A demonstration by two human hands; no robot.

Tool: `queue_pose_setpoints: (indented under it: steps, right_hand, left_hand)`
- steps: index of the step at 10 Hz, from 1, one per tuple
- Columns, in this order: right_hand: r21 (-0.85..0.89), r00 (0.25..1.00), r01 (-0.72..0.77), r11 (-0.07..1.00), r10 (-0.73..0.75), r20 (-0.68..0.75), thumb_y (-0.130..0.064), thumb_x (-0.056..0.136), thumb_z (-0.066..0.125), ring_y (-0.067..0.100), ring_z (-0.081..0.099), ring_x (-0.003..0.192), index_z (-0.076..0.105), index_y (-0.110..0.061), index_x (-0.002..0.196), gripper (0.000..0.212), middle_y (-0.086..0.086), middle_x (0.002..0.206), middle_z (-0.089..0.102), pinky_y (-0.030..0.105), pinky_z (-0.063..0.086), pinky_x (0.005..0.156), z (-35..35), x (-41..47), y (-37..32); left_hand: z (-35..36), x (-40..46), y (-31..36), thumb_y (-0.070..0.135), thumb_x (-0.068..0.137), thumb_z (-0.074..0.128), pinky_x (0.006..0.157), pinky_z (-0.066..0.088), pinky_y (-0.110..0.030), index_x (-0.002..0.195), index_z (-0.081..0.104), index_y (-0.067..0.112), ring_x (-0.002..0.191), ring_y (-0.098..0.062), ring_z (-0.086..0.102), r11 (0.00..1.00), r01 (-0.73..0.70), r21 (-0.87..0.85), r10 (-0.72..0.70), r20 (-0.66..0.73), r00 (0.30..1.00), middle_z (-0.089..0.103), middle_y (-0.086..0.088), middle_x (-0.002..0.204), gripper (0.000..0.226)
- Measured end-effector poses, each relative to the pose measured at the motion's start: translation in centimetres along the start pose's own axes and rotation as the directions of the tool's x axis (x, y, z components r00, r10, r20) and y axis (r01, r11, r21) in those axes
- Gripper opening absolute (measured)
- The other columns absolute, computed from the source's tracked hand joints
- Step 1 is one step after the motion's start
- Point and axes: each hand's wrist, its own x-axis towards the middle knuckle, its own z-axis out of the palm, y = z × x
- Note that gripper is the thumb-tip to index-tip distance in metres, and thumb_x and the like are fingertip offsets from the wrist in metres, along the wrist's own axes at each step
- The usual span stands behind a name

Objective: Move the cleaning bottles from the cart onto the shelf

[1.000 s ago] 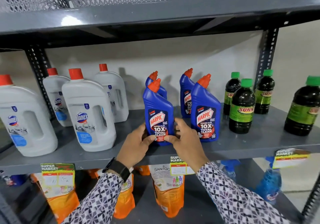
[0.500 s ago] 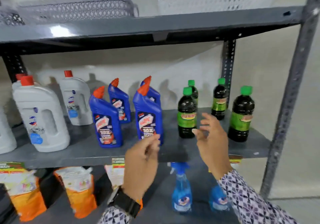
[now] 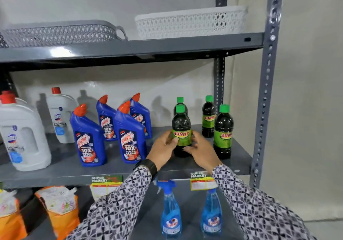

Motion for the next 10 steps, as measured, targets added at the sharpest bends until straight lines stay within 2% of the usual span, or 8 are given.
queue_pose_setpoints:
  steps: [1,2,4,6,7,8,9,10]
  right_hand:
    - [-0.052,0.999,0.036,0.998,-0.036,-0.002,-0.002,0.091,0.071,0.004,0.065,0.108,0.052,-0.014,0.142,0.055,-0.004,0.124,0.067,0.004,0.047,0.089,-1.1,-1.0,0.5]
    - [-0.059,0.998,0.058,0.997,-0.058,0.0,-0.003,0.09,0.072,0.012,0.068,0.117,0.051,-0.013,0.144,0.058,0.002,0.132,0.069,0.024,0.054,0.104,-1.2,-1.7,0.9]
    - [-0.047,0.998,0.048,0.998,-0.049,-0.034,-0.001,0.091,0.071,0.014,0.066,0.121,0.051,-0.012,0.147,0.061,0.004,0.136,0.068,0.0,0.043,0.089,-0.5,-2.4,0.8]
    - [-0.056,0.998,0.029,0.998,-0.032,-0.053,-0.003,0.094,0.068,0.012,0.064,0.121,0.046,-0.014,0.151,0.062,0.0,0.135,0.066,0.039,0.05,0.112,0.0,-3.6,-0.1]
    - [-0.143,0.968,0.025,0.989,-0.059,-0.244,-0.013,0.097,0.067,0.02,0.057,0.137,0.036,-0.013,0.158,0.068,0.009,0.149,0.059,0.041,0.044,0.117,1.0,-5.0,-1.5]
    - [-0.337,0.856,0.163,0.927,-0.303,-0.419,-0.025,0.101,0.062,0.019,0.054,0.139,0.041,-0.015,0.154,0.058,0.006,0.15,0.057,0.035,0.041,0.119,1.4,-5.8,-5.5]
    - [-0.586,0.775,0.249,0.771,-0.521,-0.357,-0.038,0.104,0.054,0.022,0.039,0.151,0.03,-0.015,0.16,0.065,0.007,0.162,0.041,0.026,0.03,0.119,2.0,-5.7,-13.0]
    - [-0.812,0.689,0.192,0.552,-0.665,-0.289,-0.057,0.099,0.048,0.035,0.008,0.162,0.009,-0.019,0.165,0.086,0.014,0.174,0.011,0.061,0.018,0.127,2.7,-4.2,-20.7]
  left_hand:
    - [0.3,-0.8,0.2,0.01,0.098,0.063,0.094,0.054,-0.015,0.141,0.051,0.018,0.118,-0.01,0.063,1.0,-0.017,-0.002,0.017,0.023,1.0,0.067,0.002,0.125,0.045]
    - [0.5,-1.3,-0.4,0.015,0.094,0.07,0.106,0.053,-0.035,0.147,0.05,0.02,0.12,-0.009,0.063,0.999,-0.032,0.019,0.032,-0.008,0.999,0.065,-0.002,0.134,0.057]
    - [0.3,-1.9,-0.8,0.014,0.093,0.071,0.112,0.049,-0.045,0.146,0.049,0.021,0.119,-0.009,0.061,0.999,-0.041,0.007,0.041,-0.045,0.998,0.062,-0.004,0.141,0.058]
    - [0.3,-3.0,-0.1,0.014,0.096,0.066,0.115,0.046,-0.04,0.152,0.042,0.023,0.126,-0.013,0.059,0.998,-0.05,0.039,0.051,-0.02,0.999,0.062,0.002,0.135,0.062]
    - [-1.2,-5.1,0.4,0.022,0.099,0.063,0.11,0.045,-0.024,0.159,0.032,0.022,0.129,-0.009,0.056,0.998,-0.038,0.044,0.039,-0.019,0.999,0.056,-0.004,0.152,0.067]
    - [-4.9,-6.9,2.6,0.025,0.102,0.058,0.095,0.041,0.002,0.157,0.038,0.024,0.133,-0.004,0.054,0.978,-0.185,0.095,0.195,-0.118,0.974,0.055,0.004,0.152,0.058]
    - [-11.0,-7.7,6.4,0.027,0.104,0.054,0.111,0.046,-0.019,0.157,0.035,0.03,0.138,-0.004,0.052,0.911,-0.367,0.188,0.406,-0.251,0.879,0.053,0.007,0.155,0.057]
    - [-16.8,-7.2,10.8,0.033,0.104,0.048,0.121,0.036,-0.037,0.161,0.025,0.023,0.151,-0.018,0.039,0.706,-0.415,0.574,0.667,-0.342,0.662,0.041,-0.004,0.164,0.062]
